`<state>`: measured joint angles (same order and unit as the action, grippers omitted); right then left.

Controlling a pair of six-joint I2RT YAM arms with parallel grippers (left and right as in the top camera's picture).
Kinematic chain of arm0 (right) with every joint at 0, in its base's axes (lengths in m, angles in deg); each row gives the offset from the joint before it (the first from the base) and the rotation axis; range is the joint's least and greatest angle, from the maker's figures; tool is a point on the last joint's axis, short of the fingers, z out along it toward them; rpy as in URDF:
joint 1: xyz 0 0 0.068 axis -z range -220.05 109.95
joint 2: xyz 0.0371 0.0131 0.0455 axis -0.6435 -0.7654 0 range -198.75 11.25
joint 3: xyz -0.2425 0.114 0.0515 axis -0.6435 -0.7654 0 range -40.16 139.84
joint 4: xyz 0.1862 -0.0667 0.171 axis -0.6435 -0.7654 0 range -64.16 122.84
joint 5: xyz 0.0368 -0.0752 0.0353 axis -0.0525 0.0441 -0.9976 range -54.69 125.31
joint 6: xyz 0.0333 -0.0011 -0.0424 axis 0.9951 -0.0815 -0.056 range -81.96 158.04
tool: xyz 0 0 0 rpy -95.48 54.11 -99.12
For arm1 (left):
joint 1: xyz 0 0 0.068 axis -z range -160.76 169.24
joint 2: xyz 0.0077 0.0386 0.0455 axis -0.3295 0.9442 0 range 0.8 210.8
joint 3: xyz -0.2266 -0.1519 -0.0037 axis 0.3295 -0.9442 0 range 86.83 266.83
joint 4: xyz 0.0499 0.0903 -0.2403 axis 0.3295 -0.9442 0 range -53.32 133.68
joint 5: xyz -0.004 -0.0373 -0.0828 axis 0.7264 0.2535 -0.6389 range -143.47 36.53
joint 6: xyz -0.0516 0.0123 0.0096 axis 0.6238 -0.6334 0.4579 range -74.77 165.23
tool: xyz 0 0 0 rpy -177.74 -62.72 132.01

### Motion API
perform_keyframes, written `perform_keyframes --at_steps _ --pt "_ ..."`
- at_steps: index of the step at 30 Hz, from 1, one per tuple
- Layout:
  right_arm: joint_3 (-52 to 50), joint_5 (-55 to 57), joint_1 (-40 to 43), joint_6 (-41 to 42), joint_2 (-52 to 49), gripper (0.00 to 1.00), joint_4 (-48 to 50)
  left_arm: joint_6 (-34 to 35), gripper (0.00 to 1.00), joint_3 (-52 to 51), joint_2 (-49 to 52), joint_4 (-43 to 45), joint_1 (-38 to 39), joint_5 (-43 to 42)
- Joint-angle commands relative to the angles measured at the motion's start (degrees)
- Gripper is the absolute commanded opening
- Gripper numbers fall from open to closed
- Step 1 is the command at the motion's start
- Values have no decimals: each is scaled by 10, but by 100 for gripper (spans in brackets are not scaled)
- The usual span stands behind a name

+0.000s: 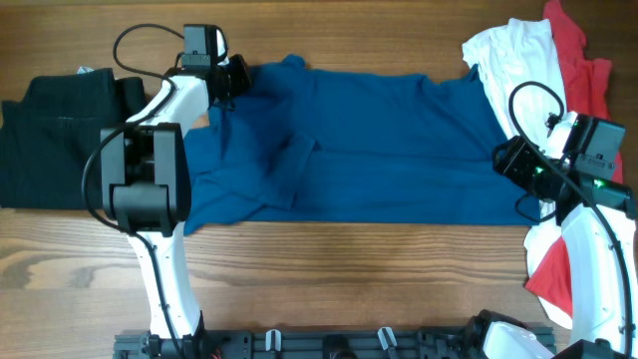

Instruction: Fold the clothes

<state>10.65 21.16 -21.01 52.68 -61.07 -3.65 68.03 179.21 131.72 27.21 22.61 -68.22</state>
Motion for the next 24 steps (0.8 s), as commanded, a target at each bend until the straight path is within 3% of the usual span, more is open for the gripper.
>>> perform_keyframes --at_steps 1,4,9,18,24 --pt "6 -9 -3 -12 4 59 -2 -3 5 9 -30 -57 0 22" --pt "8 -9 -5 -28 4 54 -1 1 4 9 -33 -102 -1 21" --pt "54 -10 -18 -37 -37 60 -13 1 4 9 -44 -151 -3 21" --pt "286 -22 -76 -91 -273 71 -75 1 4 9 -49 -181 -6 22" --pt "355 -25 -87 54 -402 57 -8 1 4 8 -49 -186 -7 22"
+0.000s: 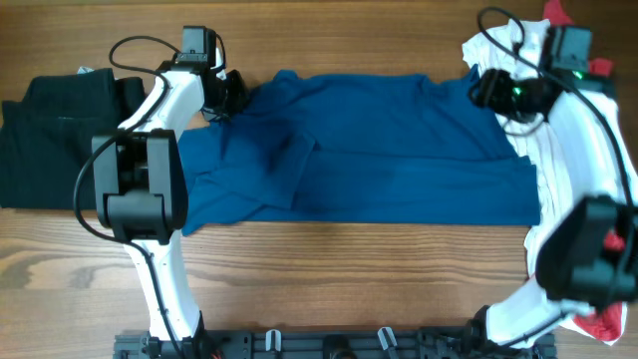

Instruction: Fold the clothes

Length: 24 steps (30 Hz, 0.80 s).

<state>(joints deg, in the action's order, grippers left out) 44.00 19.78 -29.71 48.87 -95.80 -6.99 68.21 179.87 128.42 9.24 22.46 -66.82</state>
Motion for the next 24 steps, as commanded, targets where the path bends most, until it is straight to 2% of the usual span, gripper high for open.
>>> perform_keyframes --at_steps 1,13,24 --pt "21 -22 -1 117 -71 57 45 -1 4 2 -16 -9 -5 8" --pt "21 -23 -15 181 -163 57 189 -1 4 -2 -16 -10 -5 8" --pt "21 57 -15 209 -166 57 211 -1 4 -2 -16 -10 -4 8"
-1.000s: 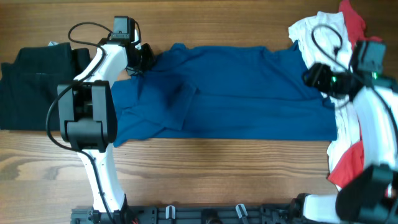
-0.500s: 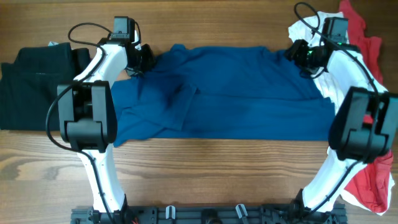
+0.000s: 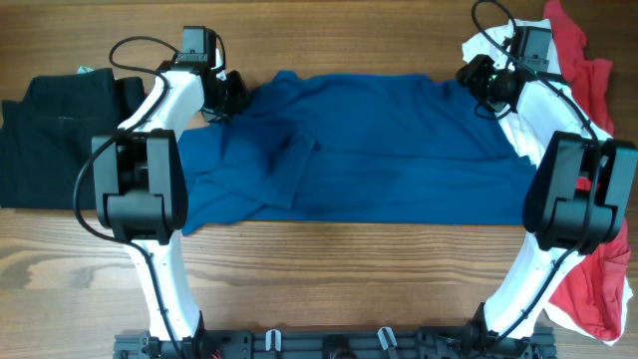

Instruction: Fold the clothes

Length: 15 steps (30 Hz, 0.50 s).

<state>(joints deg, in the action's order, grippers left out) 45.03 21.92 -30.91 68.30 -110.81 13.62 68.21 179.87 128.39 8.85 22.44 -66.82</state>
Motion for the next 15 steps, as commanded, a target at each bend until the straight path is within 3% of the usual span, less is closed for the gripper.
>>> perform_keyframes --at_steps 1,15 --pt "10 40 -3 14 -17 57 8 -1 4 -2 -16 -6 -4 8" --pt "10 56 -9 29 -72 59 56 -1 4 -2 -16 -6 -4 8"
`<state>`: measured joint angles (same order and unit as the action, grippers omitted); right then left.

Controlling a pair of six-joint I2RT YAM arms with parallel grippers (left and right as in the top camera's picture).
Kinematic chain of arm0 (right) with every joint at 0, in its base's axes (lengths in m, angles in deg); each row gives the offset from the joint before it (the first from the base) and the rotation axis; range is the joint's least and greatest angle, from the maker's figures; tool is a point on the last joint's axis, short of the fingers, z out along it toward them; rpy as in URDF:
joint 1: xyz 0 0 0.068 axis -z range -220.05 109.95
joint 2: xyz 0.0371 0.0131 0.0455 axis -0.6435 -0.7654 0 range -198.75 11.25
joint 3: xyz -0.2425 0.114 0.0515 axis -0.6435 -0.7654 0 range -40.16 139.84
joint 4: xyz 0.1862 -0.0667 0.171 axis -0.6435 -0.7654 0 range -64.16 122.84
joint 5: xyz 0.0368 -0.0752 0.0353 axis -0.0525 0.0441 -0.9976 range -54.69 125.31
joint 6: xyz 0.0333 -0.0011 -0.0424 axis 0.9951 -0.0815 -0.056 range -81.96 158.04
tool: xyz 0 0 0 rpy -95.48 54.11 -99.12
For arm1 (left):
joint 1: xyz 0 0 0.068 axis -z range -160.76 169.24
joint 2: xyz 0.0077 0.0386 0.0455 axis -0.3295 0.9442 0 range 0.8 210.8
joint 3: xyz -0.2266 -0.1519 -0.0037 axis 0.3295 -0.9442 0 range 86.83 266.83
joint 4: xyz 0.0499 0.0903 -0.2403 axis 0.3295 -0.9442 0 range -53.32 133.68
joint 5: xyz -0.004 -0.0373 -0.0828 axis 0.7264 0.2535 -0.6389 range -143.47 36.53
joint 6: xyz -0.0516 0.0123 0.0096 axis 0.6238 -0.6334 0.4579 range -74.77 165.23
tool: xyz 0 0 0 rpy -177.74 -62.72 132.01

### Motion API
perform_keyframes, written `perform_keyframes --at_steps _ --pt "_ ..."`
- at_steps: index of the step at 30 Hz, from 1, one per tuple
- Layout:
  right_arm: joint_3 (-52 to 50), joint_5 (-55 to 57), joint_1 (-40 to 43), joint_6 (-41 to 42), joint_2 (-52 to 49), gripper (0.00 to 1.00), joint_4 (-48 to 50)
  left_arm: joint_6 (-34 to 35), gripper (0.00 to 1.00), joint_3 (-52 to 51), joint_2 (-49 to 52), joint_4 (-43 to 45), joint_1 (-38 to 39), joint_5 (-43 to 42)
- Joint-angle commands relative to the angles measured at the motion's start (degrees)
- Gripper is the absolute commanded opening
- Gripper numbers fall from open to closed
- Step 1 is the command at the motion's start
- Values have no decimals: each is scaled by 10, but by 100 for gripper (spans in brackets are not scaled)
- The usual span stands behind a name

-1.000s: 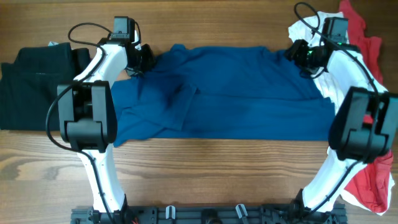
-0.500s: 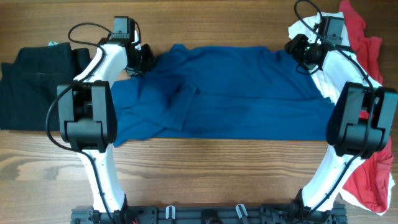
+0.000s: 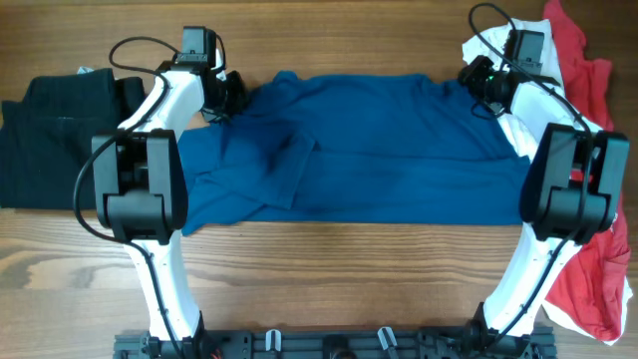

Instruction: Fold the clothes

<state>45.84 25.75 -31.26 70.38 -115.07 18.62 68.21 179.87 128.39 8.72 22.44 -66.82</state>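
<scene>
A blue garment (image 3: pixel 369 150) lies spread flat across the middle of the table, with a folded flap left of its centre. My left gripper (image 3: pixel 237 95) is at its far left corner with the cloth bunched at its fingers, so it looks shut on it. My right gripper (image 3: pixel 469 78) sits at the garment's far right corner. Its jaws are dark and too small to read. Only the overhead view is given.
A black garment (image 3: pixel 55 135) lies folded at the left. A white garment (image 3: pixel 518 45) and a red garment (image 3: pixel 588 70) are heaped at the far right, with more red cloth (image 3: pixel 588 289) running down the right edge under the right arm.
My right gripper has shifted very slightly at the blue garment's far right corner. The left arm and the cloth look unchanged.
My left gripper was at the blue garment's far left corner throughout, and the cloth's far edge shifted a little with it early on. My right gripper was low at the garment's right edge, then near the far right corner, and it now rests on that corner.
</scene>
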Motion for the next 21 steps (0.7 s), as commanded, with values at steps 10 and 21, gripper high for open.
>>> perform_keyframes --at_steps 10,21 --pt "2 33 -6 6 -29 22 4 -1 4 -2 -16 -5 -4 8" --pt "2 52 -16 6 -37 34 2 -1 4 -2 -16 -5 -4 8"
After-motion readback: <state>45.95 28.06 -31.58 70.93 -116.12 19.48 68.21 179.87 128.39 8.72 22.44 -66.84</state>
